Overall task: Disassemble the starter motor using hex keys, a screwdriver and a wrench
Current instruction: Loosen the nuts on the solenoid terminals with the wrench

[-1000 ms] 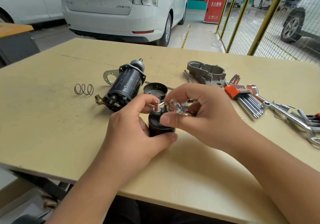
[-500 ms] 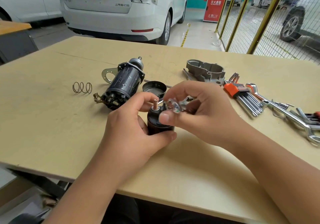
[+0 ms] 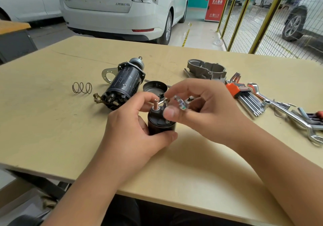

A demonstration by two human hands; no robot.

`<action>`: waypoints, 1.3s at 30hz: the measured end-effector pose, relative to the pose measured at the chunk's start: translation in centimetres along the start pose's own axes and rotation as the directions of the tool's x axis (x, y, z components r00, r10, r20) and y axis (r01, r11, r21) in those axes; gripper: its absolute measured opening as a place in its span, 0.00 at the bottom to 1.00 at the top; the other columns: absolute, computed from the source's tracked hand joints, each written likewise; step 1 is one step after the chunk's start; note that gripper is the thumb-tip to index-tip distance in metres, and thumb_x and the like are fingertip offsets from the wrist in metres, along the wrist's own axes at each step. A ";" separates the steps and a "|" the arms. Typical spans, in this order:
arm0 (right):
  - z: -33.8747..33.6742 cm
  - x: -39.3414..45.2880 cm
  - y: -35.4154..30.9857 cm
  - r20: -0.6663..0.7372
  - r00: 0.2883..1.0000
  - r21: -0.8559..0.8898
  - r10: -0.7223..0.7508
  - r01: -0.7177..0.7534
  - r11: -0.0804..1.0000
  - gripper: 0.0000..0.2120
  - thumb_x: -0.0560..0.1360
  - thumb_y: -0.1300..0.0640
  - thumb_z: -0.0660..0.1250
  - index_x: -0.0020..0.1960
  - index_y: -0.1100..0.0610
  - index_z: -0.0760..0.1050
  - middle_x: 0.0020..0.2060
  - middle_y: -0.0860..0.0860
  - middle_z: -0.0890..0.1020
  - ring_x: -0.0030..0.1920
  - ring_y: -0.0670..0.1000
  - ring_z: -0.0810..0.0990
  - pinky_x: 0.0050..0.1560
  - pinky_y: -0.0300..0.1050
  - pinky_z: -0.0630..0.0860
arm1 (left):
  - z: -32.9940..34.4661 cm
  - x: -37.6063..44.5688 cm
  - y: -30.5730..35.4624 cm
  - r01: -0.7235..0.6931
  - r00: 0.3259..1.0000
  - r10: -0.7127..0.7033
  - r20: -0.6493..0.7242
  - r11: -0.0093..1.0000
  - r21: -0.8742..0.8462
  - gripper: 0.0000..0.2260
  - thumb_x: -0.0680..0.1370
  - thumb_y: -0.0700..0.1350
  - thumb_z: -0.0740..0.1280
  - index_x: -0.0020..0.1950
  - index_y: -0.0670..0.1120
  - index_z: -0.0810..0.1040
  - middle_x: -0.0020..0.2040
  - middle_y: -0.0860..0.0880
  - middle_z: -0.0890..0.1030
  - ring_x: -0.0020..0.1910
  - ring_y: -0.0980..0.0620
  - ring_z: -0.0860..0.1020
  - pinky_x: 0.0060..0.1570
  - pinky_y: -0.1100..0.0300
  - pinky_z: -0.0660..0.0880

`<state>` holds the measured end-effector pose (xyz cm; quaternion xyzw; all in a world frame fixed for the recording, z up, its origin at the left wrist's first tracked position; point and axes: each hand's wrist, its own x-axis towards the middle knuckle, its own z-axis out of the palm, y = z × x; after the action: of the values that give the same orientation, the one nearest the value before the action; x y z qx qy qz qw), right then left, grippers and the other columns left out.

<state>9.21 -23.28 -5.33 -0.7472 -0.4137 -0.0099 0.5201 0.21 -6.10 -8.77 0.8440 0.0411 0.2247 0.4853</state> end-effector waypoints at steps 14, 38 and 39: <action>-0.3 -0.3 -0.3 -0.002 1.000 0.002 -0.005 0.005 1.000 0.10 0.73 0.56 0.77 0.53 0.50 0.83 0.39 0.49 0.84 0.32 0.42 0.80 0.35 0.32 0.72 | 0.0 0.0 -0.1 0.003 1.000 -0.003 0.001 1.000 -0.002 0.29 0.58 0.57 0.81 0.57 0.64 0.77 0.49 0.60 0.84 0.24 0.56 0.72 0.30 0.66 0.71; -0.2 -0.3 -0.6 -0.041 0.998 -0.110 -0.049 0.044 0.993 0.13 0.71 0.56 0.77 0.53 0.45 0.82 0.39 0.44 0.84 0.33 0.42 0.80 0.34 0.33 0.74 | -0.1 -0.1 0.1 0.001 1.000 -0.001 0.001 1.000 0.010 0.29 0.58 0.58 0.81 0.57 0.64 0.77 0.49 0.61 0.83 0.24 0.56 0.73 0.30 0.65 0.72; -0.3 -0.4 -0.7 -0.024 0.998 -0.092 -0.050 0.048 0.995 0.12 0.72 0.57 0.76 0.53 0.45 0.82 0.39 0.45 0.84 0.31 0.43 0.79 0.32 0.36 0.75 | -0.1 -0.1 0.1 0.003 1.000 -0.003 0.002 1.000 0.010 0.29 0.58 0.58 0.81 0.57 0.64 0.77 0.49 0.61 0.82 0.24 0.56 0.73 0.30 0.66 0.71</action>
<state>8.70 -23.68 -4.83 -0.7595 -0.4241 -0.0516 0.4905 0.10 -6.09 -8.70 0.8465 0.0427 0.2229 0.4816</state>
